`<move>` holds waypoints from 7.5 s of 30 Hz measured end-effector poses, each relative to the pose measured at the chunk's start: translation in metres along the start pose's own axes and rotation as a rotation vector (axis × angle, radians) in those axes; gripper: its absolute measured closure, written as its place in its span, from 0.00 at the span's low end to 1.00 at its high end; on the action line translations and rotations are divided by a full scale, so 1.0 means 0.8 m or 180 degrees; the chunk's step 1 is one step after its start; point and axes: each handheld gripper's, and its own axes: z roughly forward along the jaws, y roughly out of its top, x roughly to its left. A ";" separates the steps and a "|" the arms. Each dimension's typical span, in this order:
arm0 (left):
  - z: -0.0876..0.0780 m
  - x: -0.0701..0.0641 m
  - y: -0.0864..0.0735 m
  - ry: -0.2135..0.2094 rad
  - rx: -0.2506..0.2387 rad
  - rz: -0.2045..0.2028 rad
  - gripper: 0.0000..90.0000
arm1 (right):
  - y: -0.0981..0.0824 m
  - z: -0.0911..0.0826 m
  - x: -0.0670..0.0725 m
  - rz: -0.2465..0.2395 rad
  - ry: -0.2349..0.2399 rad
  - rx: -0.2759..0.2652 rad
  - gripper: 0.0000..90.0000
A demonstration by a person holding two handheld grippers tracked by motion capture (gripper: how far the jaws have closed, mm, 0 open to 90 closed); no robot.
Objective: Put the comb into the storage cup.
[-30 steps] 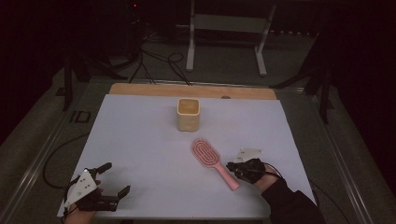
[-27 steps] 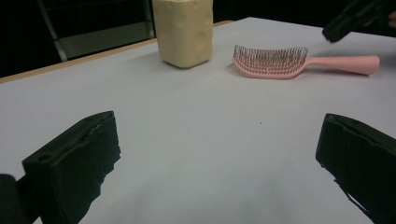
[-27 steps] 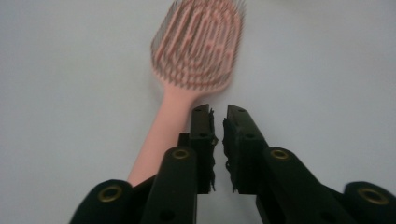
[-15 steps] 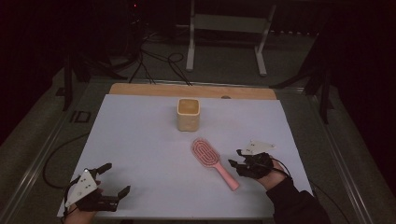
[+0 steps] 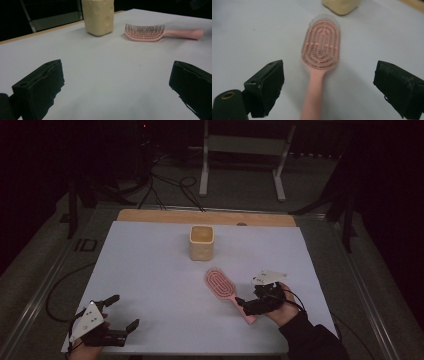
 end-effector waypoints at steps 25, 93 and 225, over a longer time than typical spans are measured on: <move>-0.003 -0.001 0.001 -0.0004 -0.0031 0.0017 0.00 | -0.001 0.063 0.021 0.0048 -0.0128 0.0499 0.16; -0.004 -0.001 0.001 0.0018 -0.0029 -0.0028 0.00 | 0.015 0.107 0.017 0.0449 -0.0067 0.1502 0.78; -0.003 0.003 -0.003 -0.0042 -0.0004 -0.0110 0.00 | 0.241 0.131 -0.068 0.0251 0.0155 -0.1463 0.78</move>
